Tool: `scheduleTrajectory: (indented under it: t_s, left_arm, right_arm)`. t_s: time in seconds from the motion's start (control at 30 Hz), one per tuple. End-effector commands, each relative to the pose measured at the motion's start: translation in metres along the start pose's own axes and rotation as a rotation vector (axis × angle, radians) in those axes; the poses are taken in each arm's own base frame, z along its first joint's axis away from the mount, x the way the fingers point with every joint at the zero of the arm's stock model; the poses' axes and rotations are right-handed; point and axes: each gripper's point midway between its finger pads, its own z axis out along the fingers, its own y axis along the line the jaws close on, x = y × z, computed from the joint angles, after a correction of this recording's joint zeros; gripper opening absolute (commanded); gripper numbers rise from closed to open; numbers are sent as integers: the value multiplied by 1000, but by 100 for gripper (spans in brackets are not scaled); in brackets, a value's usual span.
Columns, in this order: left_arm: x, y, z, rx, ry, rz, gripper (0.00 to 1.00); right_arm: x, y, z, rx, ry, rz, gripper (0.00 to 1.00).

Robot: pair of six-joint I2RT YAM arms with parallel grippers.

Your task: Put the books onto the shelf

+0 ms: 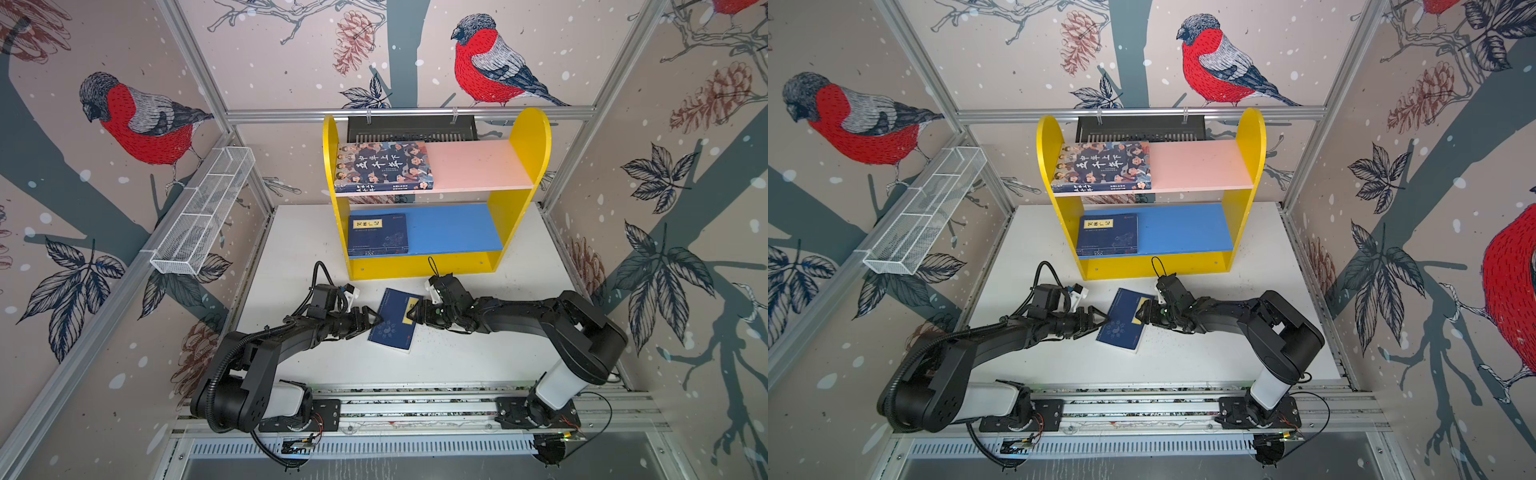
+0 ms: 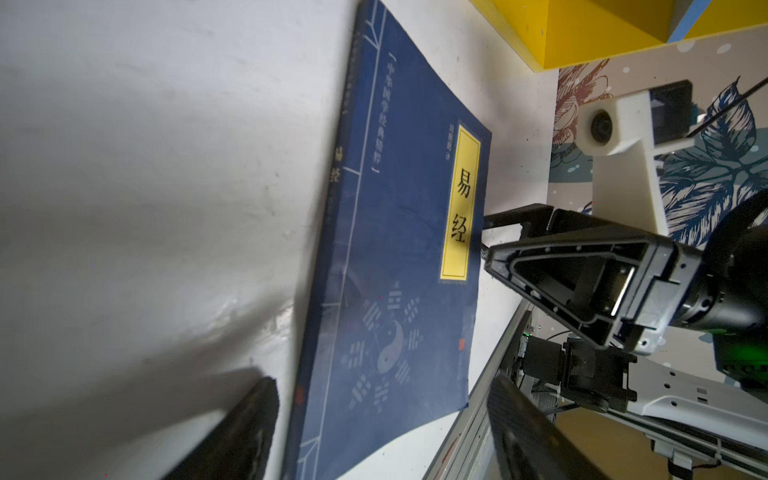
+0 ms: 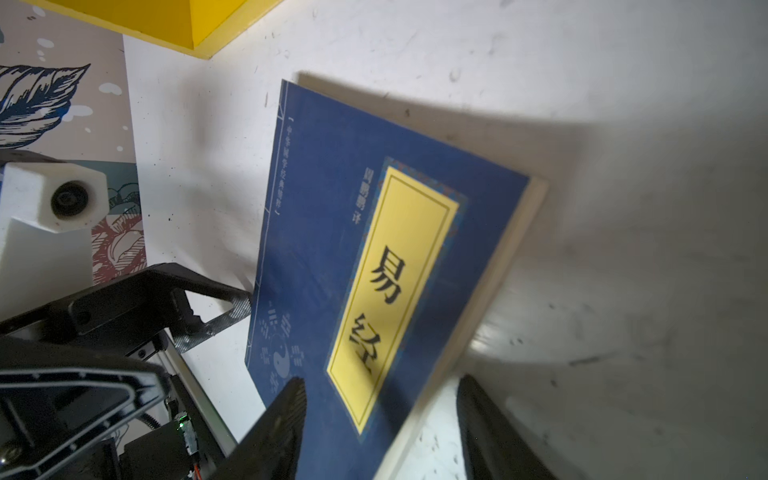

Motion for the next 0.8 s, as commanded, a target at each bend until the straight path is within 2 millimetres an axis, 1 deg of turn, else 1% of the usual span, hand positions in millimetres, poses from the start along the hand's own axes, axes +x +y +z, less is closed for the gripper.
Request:
scheduleTrajectory:
  t_s: [0.0, 0.1, 0.23, 0.37, 0.43, 0.6, 0.77]
  left_arm:
    - [-1, -13, 3, 56, 9, 32, 80]
    - [4, -16, 7, 68, 37, 32, 80]
    - [5, -21, 8, 85, 46, 44, 80]
    - [-7, -22, 1, 26, -14, 109, 80]
    - [-10, -21, -2, -3, -29, 133, 80]
    - [-6, -12, 1, -27, -11, 137, 80]
    - [-6, -7, 7, -30, 11, 116, 79]
  right_arm:
    - [2, -17, -7, 62, -26, 42, 60]
    - [3, -21, -15, 54, -40, 55, 61]
    - [2, -27, -24, 61, -56, 66, 61]
    - [-3, -29, -30, 64, -69, 68, 61]
    - [-4, -29, -31, 63, -72, 66, 61]
    - [-1, -30, -27, 47, -44, 68, 61]
    - [4, -23, -22, 13, -22, 68, 61]
